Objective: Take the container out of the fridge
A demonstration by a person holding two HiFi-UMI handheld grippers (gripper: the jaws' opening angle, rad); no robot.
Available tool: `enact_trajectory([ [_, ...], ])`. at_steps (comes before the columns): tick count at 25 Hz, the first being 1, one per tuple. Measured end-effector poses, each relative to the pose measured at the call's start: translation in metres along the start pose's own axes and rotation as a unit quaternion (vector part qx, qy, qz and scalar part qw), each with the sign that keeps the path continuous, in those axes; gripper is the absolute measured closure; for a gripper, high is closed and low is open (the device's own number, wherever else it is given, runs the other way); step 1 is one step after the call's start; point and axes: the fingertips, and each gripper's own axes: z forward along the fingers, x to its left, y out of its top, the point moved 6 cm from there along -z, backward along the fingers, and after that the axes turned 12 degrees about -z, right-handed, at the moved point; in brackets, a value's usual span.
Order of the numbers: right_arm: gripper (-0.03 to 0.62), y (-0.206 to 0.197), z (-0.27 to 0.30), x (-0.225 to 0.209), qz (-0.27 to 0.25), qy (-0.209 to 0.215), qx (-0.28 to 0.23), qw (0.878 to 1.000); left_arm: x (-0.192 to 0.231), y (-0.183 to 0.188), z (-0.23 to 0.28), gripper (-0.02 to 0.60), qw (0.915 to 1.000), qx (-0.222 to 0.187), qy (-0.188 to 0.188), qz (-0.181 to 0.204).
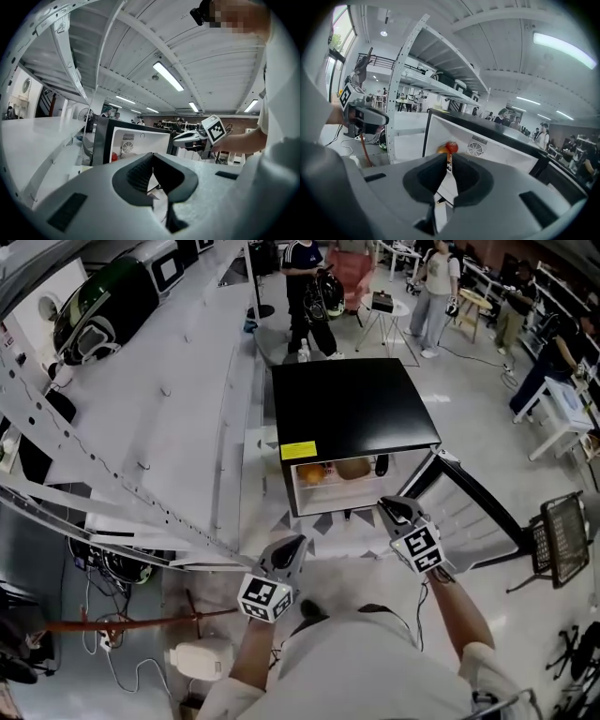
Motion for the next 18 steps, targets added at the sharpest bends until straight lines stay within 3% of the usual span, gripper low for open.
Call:
enact_trajectory([
  [9,0.490,-0.006,0.040,0.007,-0.056,-0.003,0.048,0.997,0.015,-0.001,-0.002,0.577,0.9998,0.010,-0.019,-0.002],
  [14,0.415,-0.018,0.064,0.008,-0.094,0.007,0.073,0.993,0.015,-0.004,0.005,0.577,0.9998,0.008,-0.011,-0.012],
  [18,0.399,-0.029,0.089,0.003,-0.116,0.025,0.081,0.990,0.012,-0.004,0.011,0.577,0.9998,0.000,0.005,-0.019],
])
